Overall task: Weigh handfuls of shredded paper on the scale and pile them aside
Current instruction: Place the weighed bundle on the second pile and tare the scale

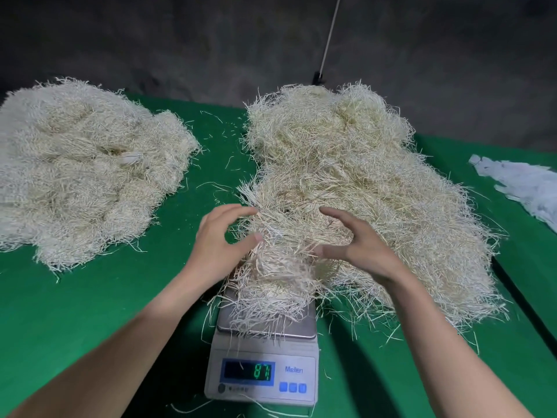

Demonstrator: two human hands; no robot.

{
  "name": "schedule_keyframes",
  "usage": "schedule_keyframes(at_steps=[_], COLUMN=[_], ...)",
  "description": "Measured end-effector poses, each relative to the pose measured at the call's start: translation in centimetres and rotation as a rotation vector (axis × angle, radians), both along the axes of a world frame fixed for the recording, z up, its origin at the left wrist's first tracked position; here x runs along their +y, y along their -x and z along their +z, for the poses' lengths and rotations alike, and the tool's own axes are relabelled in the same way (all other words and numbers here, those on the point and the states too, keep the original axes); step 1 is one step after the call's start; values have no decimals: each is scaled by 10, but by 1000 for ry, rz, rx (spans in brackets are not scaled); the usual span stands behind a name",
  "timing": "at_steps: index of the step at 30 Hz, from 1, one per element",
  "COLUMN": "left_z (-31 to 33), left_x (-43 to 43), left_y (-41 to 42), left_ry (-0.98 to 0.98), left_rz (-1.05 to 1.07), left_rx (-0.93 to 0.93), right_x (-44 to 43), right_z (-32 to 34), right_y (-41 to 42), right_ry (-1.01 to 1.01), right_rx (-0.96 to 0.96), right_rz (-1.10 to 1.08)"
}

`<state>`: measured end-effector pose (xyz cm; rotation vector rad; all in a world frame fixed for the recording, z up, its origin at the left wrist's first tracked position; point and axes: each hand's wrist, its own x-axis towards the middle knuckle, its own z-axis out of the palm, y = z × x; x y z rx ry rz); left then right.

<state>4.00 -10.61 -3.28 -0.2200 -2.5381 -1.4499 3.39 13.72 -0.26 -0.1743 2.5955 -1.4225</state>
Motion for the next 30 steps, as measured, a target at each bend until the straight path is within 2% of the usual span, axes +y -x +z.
schedule_keyframes(at_steps=[4, 7, 11, 13, 17, 21, 26, 30], left_z=[9, 13, 17, 19, 23, 25, 27, 28], left_x=[2, 4, 5, 5, 5, 7, 9, 9], left_y=[-1, -1, -2, -1, 0, 0, 0, 2], left_ry=[9, 36, 29, -4, -45, -35, -22, -31], left_rz=[8, 24, 40, 60, 95, 99, 96, 87], left_rx=[45, 61, 57, 54, 68, 87, 75, 73], right_x=[15, 16, 21, 24, 28, 29, 16, 9], right_z=[19, 21, 25, 30, 39, 41, 35, 33], right_y=[0, 0, -4, -6, -7, -5, -10, -11], right_ry=[-264, -446, -512, -544, -635, -645, -535, -511], right_rx=[-83, -37, 63, 167, 492, 477, 414, 399], right_rz=[197, 168, 105, 8, -188, -172, 30, 89])
